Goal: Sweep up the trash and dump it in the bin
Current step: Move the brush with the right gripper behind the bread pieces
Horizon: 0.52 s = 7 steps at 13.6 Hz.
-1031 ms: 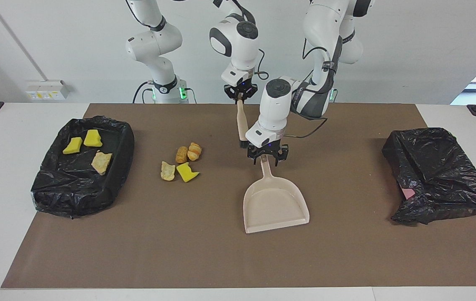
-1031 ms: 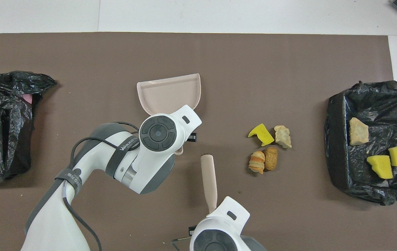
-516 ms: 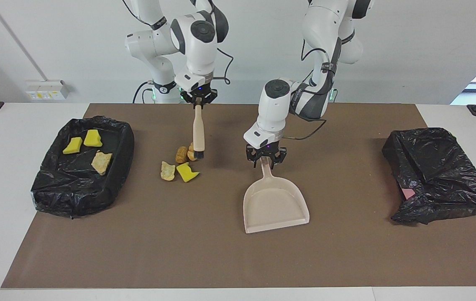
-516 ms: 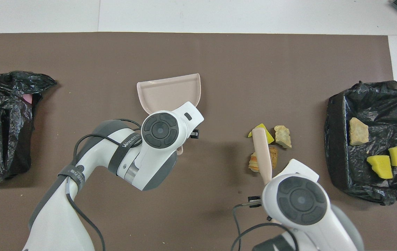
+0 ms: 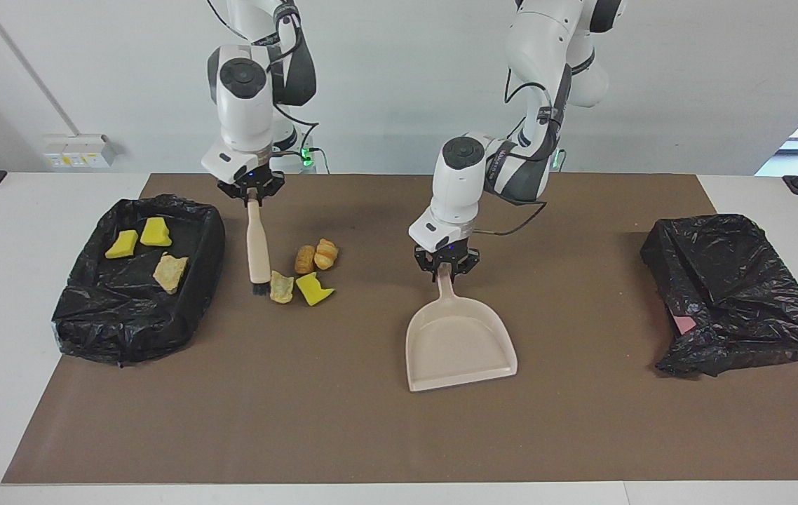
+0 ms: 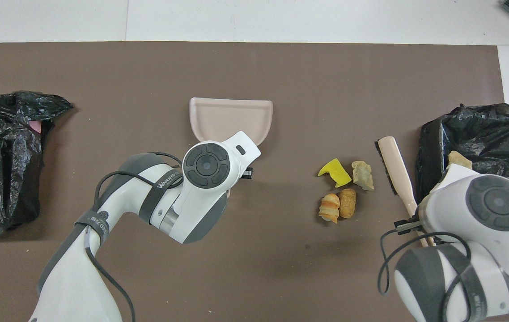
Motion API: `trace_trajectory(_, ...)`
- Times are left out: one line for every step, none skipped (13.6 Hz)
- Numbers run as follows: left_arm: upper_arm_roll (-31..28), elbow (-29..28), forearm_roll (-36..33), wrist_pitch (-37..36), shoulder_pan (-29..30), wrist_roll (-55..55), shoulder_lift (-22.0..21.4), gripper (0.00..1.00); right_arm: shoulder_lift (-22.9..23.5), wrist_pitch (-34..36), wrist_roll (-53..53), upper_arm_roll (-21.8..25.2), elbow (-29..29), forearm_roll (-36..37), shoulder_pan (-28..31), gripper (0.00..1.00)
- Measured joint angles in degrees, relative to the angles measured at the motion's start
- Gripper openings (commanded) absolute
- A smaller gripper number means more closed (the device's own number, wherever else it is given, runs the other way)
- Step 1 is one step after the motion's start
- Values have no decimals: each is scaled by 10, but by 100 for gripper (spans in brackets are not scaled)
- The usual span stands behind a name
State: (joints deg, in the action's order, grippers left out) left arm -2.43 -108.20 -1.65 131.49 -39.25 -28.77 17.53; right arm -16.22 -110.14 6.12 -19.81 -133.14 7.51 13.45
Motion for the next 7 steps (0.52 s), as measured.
trace_trajectory(1, 4, -6, -1, 0, 0, 0, 9, 10, -16, 15, 0, -4, 10, 17, 0)
trace_trajectory(2, 10, -19, -9, -1, 0, 0, 1, 23, -29, 20, 0, -7, 17, 24, 0)
trace_trajectory(2, 16, -32, -20, -1, 0, -1, 0, 38, -37, 20, -1, -9, 21, 25, 0)
trace_trajectory(0, 23, -43, -29, 0, 3, -4, 0, 52, -40, 20, -4, -9, 22, 25, 0)
trace_trajectory(-1, 29, -47, -35, 0, 18, -9, 0, 61, -42, 20, -7, -10, 23, 23, 0)
trace_trajectory(-4, 31, -49, -44, 0, 49, -15, 0, 71, -52, 19, -9, -14, 23, 19, 0)
trace_trajectory(-7, 32, -50, -57, 1, 92, -22, 0, 81, -66, 16, -10, -20, 23, 13, 0)
